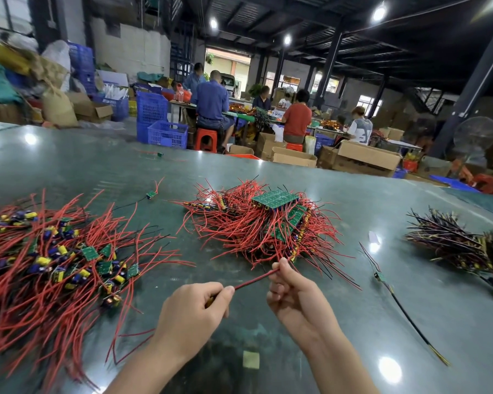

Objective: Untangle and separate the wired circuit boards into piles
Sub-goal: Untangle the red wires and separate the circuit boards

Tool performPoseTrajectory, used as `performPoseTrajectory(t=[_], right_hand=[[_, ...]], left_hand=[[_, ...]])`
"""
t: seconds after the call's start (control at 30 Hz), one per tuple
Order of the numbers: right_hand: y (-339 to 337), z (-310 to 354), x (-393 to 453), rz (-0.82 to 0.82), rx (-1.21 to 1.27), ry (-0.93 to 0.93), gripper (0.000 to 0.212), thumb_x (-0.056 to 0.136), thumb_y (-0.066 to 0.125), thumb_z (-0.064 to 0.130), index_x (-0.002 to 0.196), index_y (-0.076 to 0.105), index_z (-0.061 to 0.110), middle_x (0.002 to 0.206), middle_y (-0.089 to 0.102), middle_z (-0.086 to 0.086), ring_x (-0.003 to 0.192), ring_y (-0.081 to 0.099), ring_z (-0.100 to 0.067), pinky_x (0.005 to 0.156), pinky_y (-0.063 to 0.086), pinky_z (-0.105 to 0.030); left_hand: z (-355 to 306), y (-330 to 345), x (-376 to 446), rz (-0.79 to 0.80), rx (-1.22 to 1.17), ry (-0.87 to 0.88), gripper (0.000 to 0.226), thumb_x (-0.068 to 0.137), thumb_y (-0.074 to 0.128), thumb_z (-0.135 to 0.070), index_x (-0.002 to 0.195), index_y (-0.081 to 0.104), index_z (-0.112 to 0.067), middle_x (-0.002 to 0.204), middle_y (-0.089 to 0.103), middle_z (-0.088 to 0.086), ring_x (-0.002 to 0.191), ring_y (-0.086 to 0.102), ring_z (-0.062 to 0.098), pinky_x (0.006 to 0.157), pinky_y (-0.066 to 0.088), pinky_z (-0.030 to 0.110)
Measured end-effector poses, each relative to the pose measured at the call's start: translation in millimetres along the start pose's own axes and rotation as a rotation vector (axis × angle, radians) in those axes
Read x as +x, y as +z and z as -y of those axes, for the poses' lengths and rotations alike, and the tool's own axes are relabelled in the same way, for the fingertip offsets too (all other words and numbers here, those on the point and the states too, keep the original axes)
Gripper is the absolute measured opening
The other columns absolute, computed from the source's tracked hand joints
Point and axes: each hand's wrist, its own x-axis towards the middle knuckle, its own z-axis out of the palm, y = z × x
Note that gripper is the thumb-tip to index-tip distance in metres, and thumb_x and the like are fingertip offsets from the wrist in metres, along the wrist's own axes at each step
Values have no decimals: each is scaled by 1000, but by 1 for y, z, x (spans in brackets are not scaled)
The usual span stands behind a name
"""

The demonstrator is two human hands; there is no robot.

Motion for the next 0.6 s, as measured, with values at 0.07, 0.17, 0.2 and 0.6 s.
performPoseTrajectory(t=[0.07,0.17,0.2,0.6], right_hand=[[1,1,-1,0,-31,-14,15,66,68,22,59,73,10,58,59,1,42,41,-3,42,37,-14],[-1,5,0,-76,-49,-71,16,69,67,22,59,74,10,57,60,2,41,41,-1,40,37,-13],[-3,7,1,-95,-25,-74,17,72,66,21,60,73,11,55,58,3,40,40,-1,39,36,-13],[-7,10,3,-98,47,-63,23,81,60,16,61,67,9,50,49,4,40,36,-3,38,33,-15]], left_hand=[[2,-1,1,-6,-23,-6,48,92,48,-43,49,51,-21,39,41,-6,43,43,8,50,25,25],[4,-2,2,-16,-53,0,47,90,46,-45,49,51,-21,37,40,-5,42,42,8,50,25,26],[5,-1,2,-15,-54,2,48,91,48,-42,48,51,-22,37,40,-5,42,42,7,49,24,24],[9,-1,2,58,-220,48,44,75,43,-55,49,54,-22,43,35,-3,45,35,9,54,26,29]])
